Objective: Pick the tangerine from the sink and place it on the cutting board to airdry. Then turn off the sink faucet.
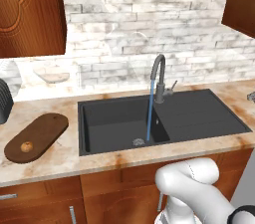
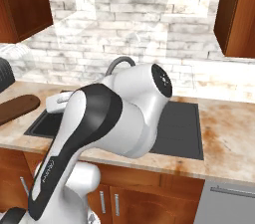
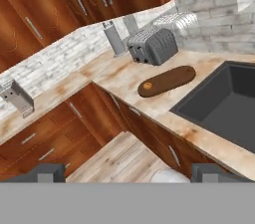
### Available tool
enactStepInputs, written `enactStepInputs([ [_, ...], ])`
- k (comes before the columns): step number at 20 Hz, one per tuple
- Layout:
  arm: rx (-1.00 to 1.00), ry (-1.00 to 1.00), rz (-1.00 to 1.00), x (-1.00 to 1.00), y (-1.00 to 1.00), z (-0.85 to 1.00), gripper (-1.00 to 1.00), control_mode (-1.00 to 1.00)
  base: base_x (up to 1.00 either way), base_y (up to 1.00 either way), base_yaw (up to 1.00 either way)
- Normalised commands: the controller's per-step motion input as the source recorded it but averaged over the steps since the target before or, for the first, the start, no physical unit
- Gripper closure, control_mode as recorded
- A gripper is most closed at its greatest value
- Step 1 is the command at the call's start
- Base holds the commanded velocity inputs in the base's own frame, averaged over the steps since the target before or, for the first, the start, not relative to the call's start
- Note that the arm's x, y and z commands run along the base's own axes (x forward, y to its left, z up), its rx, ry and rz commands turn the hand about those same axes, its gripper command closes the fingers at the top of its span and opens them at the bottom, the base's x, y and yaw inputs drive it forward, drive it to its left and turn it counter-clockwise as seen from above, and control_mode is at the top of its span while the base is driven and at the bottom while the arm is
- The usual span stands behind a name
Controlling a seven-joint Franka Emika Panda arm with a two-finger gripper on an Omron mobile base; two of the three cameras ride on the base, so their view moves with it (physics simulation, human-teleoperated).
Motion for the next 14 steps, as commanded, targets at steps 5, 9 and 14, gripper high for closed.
enactStepInputs([
  [5,0.01,-0.05,0.18,0.31,-0.01,-0.24,-1.00,-1.00,0.00,0.00,0.00],
  [9,0.04,0.00,0.08,-0.10,-0.05,-0.02,-1.00,-1.00,0.00,0.00,0.00],
  [14,0.05,-0.02,0.07,0.09,-0.04,-0.11,-1.00,-1.00,0.00,0.00,0.00],
])
